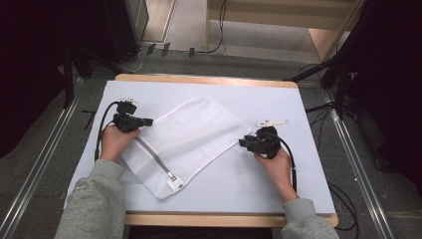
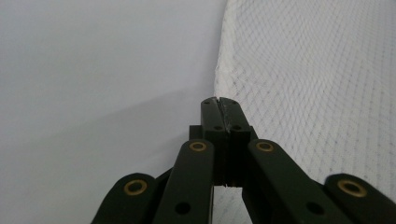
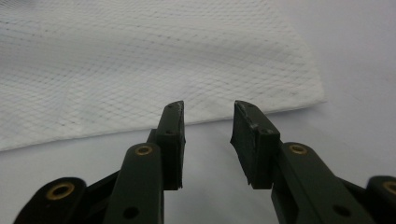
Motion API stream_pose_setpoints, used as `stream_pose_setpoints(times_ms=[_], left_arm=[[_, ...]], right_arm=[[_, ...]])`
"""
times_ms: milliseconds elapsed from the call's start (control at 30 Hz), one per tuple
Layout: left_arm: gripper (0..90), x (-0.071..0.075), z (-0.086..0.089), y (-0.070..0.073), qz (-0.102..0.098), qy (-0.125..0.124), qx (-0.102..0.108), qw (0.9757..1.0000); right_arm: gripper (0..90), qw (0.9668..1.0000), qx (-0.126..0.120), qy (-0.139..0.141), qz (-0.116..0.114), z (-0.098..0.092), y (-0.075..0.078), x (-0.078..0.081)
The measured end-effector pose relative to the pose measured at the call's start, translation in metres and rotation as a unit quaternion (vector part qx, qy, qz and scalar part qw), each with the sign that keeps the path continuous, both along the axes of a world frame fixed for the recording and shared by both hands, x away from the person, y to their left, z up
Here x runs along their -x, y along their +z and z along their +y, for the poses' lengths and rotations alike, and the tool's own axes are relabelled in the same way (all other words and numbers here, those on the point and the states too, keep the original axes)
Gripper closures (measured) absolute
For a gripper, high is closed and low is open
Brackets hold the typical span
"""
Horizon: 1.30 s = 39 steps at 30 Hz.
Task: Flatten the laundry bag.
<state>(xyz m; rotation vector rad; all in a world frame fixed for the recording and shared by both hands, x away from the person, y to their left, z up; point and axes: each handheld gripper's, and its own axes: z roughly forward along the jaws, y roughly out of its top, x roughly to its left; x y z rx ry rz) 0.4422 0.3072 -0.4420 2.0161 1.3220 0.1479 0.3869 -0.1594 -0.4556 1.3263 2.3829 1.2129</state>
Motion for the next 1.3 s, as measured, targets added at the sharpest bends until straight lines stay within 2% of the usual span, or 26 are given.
stream_pose_setpoints(times_ms=[100,133,200,233,333,433,533,633,833,967,1067,1167,1300], left_arm=[[90.0,0.005,0.006,-0.001,0.004,0.008,-0.015,0.9999],[90.0,0.006,0.009,-0.002,0.007,0.016,-0.014,0.9998],[90.0,0.008,0.015,-0.004,0.009,0.019,-0.003,0.9998],[90.0,0.009,0.017,-0.004,0.011,0.018,0.011,0.9997],[89.9,0.013,0.021,-0.001,0.006,0.013,0.018,0.9997],[81.8,0.019,0.021,0.005,0.003,0.007,0.021,0.9997],[73.0,0.028,0.021,0.010,-0.009,-0.003,0.010,0.9999],[66.1,0.036,0.024,0.016,-0.011,-0.004,0.028,0.9995],[61.6,0.050,0.028,0.020,-0.013,-0.009,0.045,0.9988],[59.1,0.055,0.029,0.023,-0.016,-0.011,0.046,0.9988],[57.6,0.055,0.030,0.022,-0.017,-0.013,0.052,0.9984],[57.1,0.055,0.030,0.021,-0.016,-0.016,0.049,0.9986],[56.7,0.055,0.032,0.021,-0.018,-0.014,0.050,0.9985]], right_arm=[[65.8,0.9999,0.002,0.014,0.002,0.013,0.000,0.000],[65.8,0.9998,0.005,0.021,0.004,0.017,-0.001,0.001],[65.8,0.9994,0.006,0.034,0.001,0.026,0.000,0.002],[65.8,0.9993,0.005,0.036,0.003,0.028,0.000,0.003],[65.8,0.9988,0.000,0.048,-0.004,0.039,0.001,0.007],[65.8,0.9982,0.000,0.060,-0.007,0.049,0.001,0.010],[65.8,0.9977,-0.004,0.067,-0.008,0.059,0.001,0.014],[65.8,0.9971,-0.006,0.076,-0.011,0.070,0.000,0.019],[65.7,0.9952,-0.003,0.098,-0.011,0.091,-0.004,0.026],[65.7,0.9944,-0.001,0.105,-0.009,0.099,-0.007,0.031],[65.4,0.9936,0.005,0.113,-0.008,0.107,-0.011,0.034],[65.4,0.9923,0.021,0.122,-0.006,0.115,-0.016,0.036],[74.9,0.9903,0.050,0.124,-0.037,0.120,-0.018,0.042]])
